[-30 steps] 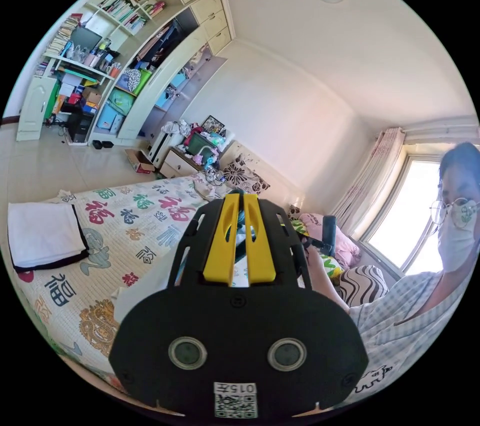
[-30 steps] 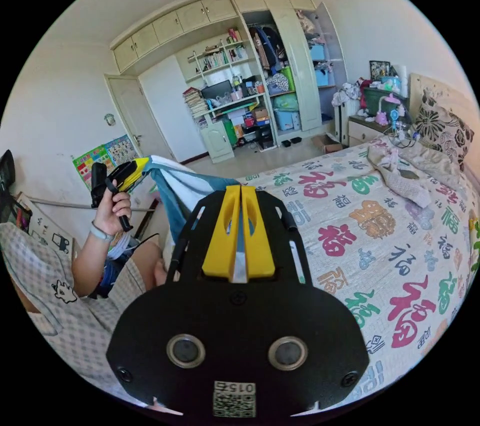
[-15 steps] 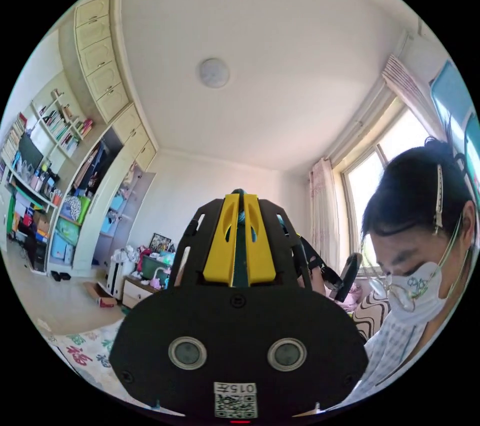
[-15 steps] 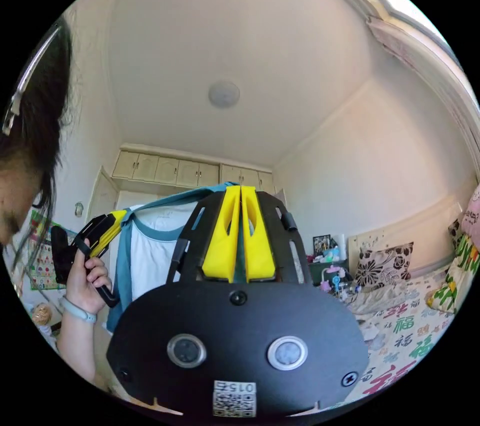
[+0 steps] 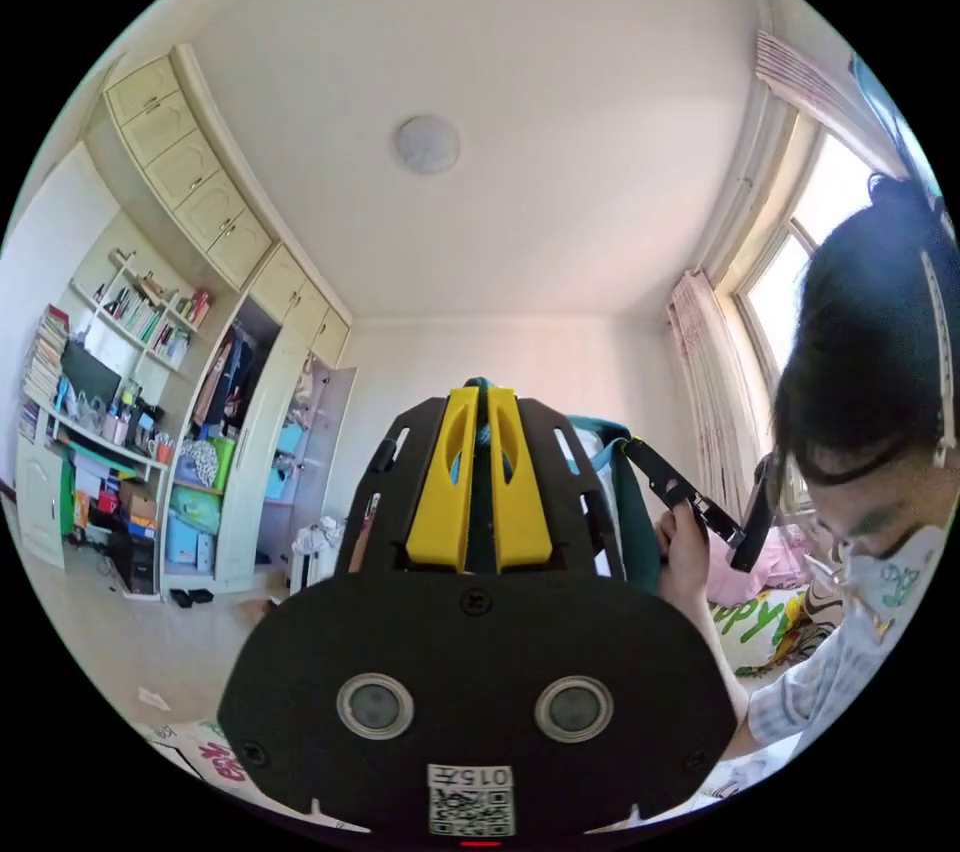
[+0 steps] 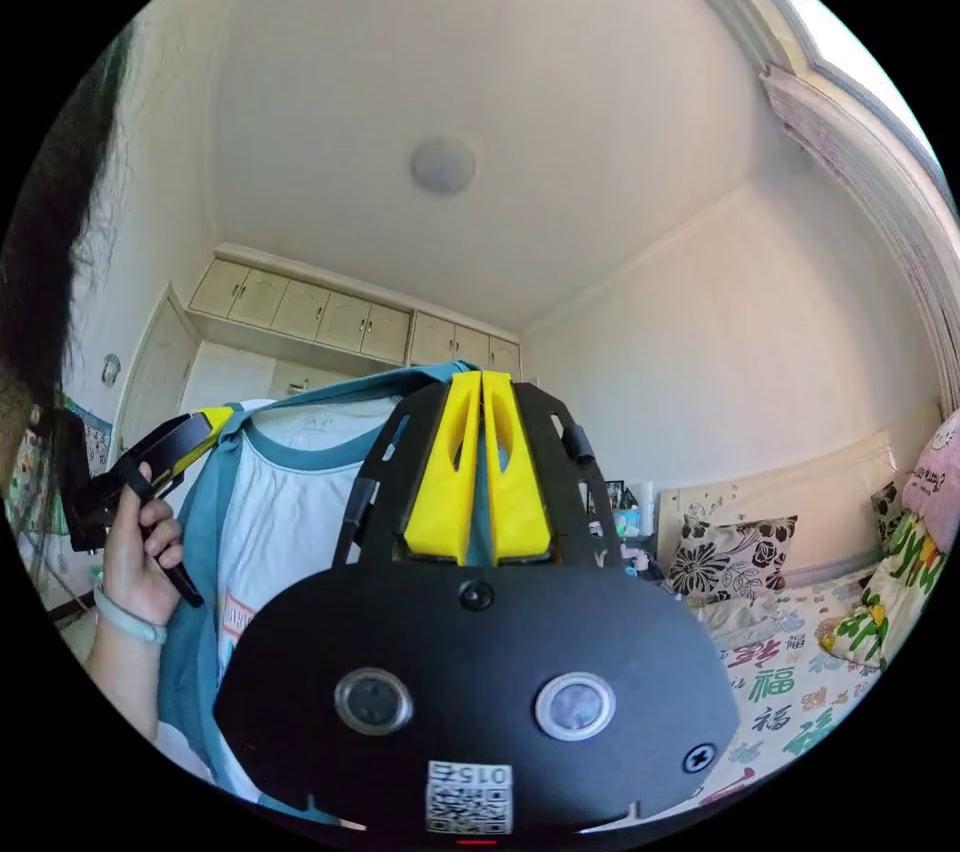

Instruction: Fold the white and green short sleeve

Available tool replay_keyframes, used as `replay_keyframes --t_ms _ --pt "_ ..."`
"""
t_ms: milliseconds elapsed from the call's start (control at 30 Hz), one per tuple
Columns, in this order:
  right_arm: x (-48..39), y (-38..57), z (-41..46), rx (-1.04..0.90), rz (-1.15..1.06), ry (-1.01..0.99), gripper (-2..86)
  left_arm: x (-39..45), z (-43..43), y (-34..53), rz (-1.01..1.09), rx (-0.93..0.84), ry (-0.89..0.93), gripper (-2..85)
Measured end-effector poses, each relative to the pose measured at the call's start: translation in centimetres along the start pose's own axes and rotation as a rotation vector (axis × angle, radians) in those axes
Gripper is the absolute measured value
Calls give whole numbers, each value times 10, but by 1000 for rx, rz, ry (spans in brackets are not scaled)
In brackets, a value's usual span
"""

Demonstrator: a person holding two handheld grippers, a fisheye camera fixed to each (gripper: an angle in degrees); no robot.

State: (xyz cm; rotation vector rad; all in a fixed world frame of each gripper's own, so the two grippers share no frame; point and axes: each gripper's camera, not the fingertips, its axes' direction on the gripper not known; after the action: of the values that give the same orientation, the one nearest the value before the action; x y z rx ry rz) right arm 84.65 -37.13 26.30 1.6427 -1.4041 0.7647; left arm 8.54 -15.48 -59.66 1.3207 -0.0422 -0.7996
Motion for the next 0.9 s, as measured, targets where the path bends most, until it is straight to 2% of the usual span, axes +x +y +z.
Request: replay_keyframes --t_ms 133,200,267,333,400,433,500,567,600,667,767,833,900 --pt "33 60 120 -299 -63 11 -4 -79 70 75 -119 -196 -120 4" --pt "57 101 188 -489 -18 -2 -1 -109 104 114 -87 -267 -191 11" --pt "108 169 281 -884 210 -130 7 -154 152 172 -102 -453 -283 28" --pt "147 222 322 -1158 406 -181 24 -191 171 209 -186 -616 -266 49" --pt "179 249 316 -1132 532 -301 40 -213 158 232 -249 -632 -196 65" --pt "193 262 303 -1121 520 -355 47 -217 143 243 -225 -650 -176 73" --pt "208 288 277 -1225 445 -407 56 -217 115 264 -170 -754 -158 83" --pt "232 337 231 -1432 453 -413 69 -222 71 303 -194 -1012 -214 96" --pt "239 350 219 -1491 469 -412 74 -224 60 314 -214 -1085 -232 100" --pt "264 393 169 -1690 538 -353 86 -234 14 357 -410 -1321 -274 113" --pt "284 426 129 -1814 637 -283 102 -238 -16 400 -655 -1438 -232 127" --pt "291 438 124 -1797 741 -319 110 -236 -12 415 -704 -1447 -213 132" --pt "295 439 131 -1750 764 -294 109 -234 1 419 -660 -1446 -273 135"
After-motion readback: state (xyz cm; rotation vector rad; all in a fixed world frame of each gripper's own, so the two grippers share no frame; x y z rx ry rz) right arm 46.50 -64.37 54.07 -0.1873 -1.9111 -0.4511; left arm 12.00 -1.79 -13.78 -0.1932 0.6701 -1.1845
